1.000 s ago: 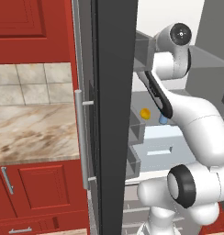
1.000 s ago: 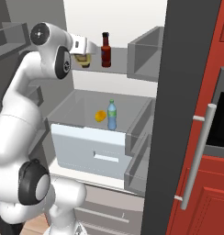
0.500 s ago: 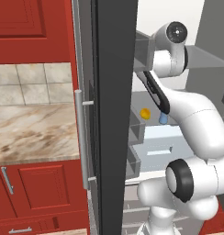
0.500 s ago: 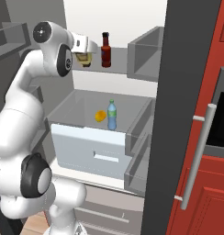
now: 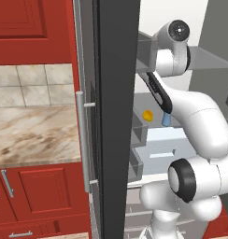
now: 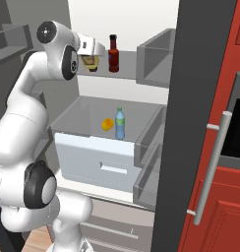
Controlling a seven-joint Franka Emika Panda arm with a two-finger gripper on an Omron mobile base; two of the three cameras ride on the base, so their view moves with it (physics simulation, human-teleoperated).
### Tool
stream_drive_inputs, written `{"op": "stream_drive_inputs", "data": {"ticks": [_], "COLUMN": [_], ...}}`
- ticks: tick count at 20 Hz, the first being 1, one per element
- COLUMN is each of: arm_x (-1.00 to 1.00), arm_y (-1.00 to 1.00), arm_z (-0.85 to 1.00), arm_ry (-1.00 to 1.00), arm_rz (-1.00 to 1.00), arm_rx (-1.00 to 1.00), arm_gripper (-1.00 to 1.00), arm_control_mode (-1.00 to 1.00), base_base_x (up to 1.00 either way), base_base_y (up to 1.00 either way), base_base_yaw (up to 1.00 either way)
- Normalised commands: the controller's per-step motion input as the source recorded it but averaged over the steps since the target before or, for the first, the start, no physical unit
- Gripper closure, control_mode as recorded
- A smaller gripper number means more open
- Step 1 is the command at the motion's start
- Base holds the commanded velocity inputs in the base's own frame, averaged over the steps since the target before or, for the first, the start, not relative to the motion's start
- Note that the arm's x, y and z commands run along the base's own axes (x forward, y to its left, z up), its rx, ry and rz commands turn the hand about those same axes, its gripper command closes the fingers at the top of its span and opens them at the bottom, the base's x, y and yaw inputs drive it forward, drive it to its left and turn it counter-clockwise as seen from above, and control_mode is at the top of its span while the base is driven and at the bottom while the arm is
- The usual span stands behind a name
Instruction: Place the condiment bottle and mustard from the counter to the top shelf of the fridge. If the existing items in the fridge are on the top shelf, move them to other shelves.
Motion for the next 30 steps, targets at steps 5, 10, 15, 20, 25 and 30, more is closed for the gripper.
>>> {"op": "stream_drive_inputs", "data": {"ticks": [5, 10, 15, 20, 25, 30], "arm_x": [0.06, 0.13, 0.09, 0.08, 0.02, 0.01], "arm_y": [0.00, 0.00, 0.00, 0.00, 0.00, 0.00], "arm_z": [-0.11, -0.08, -0.14, -0.01, 0.00, 0.00], "arm_ry": [0.03, 0.01, 0.00, 0.00, 0.00, 0.00], "arm_rz": [0.00, 0.00, 0.00, 0.00, 0.00, 0.00], "arm_rx": [0.00, 0.00, 0.00, 0.00, 0.00, 0.00], "arm_gripper": [1.00, 1.00, 1.00, -1.00, -1.00, -1.00], "arm_control_mode": [-1.00, -1.00, -1.00, -1.00, -1.00, -1.00], "base_base_x": [0.00, 0.00, 0.00, 0.00, 0.00, 0.00], "base_base_y": [0.00, 0.00, 0.00, 0.00, 0.00, 0.00], "base_base_yaw": [0.00, 0.00, 0.00, 0.00, 0.00, 0.00]}}
